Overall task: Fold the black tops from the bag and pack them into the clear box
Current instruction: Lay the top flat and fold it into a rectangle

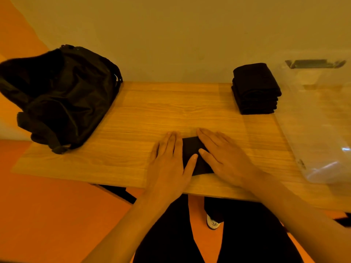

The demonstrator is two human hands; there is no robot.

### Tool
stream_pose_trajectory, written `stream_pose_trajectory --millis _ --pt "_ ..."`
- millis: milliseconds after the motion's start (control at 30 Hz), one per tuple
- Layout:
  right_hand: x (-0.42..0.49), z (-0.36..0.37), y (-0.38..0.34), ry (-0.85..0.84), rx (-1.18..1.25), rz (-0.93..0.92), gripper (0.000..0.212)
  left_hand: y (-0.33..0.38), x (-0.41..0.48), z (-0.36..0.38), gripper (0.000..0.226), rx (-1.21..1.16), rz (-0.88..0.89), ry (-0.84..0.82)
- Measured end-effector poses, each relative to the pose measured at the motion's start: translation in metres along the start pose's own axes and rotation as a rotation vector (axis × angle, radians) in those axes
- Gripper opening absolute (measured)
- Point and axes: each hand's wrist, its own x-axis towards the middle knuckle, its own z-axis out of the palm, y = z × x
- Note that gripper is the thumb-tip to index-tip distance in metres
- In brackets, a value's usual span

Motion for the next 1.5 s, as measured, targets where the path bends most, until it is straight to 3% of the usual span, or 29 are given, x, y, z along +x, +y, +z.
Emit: stream_pose_trajectory --millis 133,267,367,467,600,800,1000,1233,1500 --pt "0.0 -0.007 -0.001 0.005 0.11 0.054 0.052 -0.007 0.004 -0.006 0.089 -0.105 -0.045 -0.084" --pt "0.007 -0.024 0.002 0.042 0.482 0.153 0.043 -0.022 0.019 -0.03 0.059 -0.364 -0.021 -0.064" --pt "0.011 -0.037 0.007 0.049 0.564 0.21 0.039 -0.033 0.038 -0.055 0.048 -0.657 -0.077 -0.122" --pt "0.02 -0.047 0.006 -0.007 0.656 0.259 0.033 -0.037 0.061 -0.072 0.044 -0.481 -0.084 -0.327" --pt "0.04 -0.06 0.002 -0.165 0.506 0.268 0.036 -0.034 0.073 -0.076 0.046 -0.362 -0.126 -0.448" --pt "0.06 -0.073 0.004 -0.402 0.454 0.286 0.036 -0.034 0.08 -0.077 0.051 -0.462 -0.216 -0.584" --pt "0.064 -0.077 0.004 -0.526 0.352 0.24 0.045 -0.035 0.086 -0.085 0.029 -0.479 -0.15 -0.732" --pt "0.058 -0.076 0.002 -0.554 0.335 0.218 0.039 -0.034 0.087 -0.084 0.028 -0.621 -0.149 -0.728" --pt "0.032 -0.083 0.006 -0.435 0.517 0.369 0.038 -0.02 0.085 -0.076 0.027 -0.997 -0.238 -0.507"
